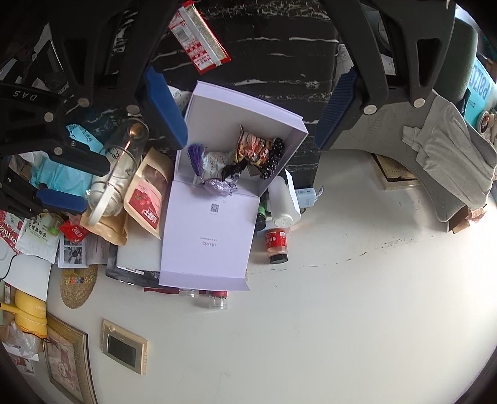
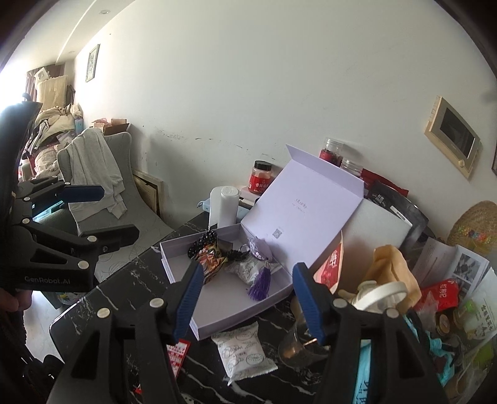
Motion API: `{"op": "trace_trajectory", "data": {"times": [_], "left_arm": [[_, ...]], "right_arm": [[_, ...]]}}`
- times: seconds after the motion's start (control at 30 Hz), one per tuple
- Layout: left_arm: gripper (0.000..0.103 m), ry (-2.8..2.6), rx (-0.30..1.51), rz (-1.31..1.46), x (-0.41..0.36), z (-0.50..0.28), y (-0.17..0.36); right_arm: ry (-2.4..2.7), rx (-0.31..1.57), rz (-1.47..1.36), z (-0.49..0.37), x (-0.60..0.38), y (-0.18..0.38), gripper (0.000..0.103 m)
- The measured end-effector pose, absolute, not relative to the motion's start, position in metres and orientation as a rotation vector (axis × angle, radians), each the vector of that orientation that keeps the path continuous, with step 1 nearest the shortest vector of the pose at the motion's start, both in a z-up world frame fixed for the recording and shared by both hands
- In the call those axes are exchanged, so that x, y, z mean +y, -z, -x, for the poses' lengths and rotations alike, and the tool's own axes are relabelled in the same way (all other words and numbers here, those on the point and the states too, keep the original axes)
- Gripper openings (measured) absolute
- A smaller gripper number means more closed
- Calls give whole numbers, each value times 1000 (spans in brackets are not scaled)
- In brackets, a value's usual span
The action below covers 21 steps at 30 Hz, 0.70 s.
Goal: Organize objects
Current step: 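Withdraw both grippers from the box toward the red-white snack strip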
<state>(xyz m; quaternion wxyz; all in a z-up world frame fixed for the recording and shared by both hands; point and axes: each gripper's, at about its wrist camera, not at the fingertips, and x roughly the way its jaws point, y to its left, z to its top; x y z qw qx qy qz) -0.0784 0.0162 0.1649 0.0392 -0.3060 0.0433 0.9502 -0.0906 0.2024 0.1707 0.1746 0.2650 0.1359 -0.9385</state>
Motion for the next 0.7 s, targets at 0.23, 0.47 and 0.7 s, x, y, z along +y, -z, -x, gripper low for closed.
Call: {"op": "trace_trajectory", "data": {"times": [0.23, 0.47, 0.7], "left_arm": [[85, -2905, 121, 968, 24, 49, -152], [85, -2877, 90, 1020, 30, 28, -132], [85, -2844, 63, 1097, 36, 13, -102]], "right_arm": [[2645, 389, -773, 66, 207, -158, 60], [2631, 372, -795, 45, 215, -143, 60], [2604, 355, -843, 33, 220, -120, 60]]}}
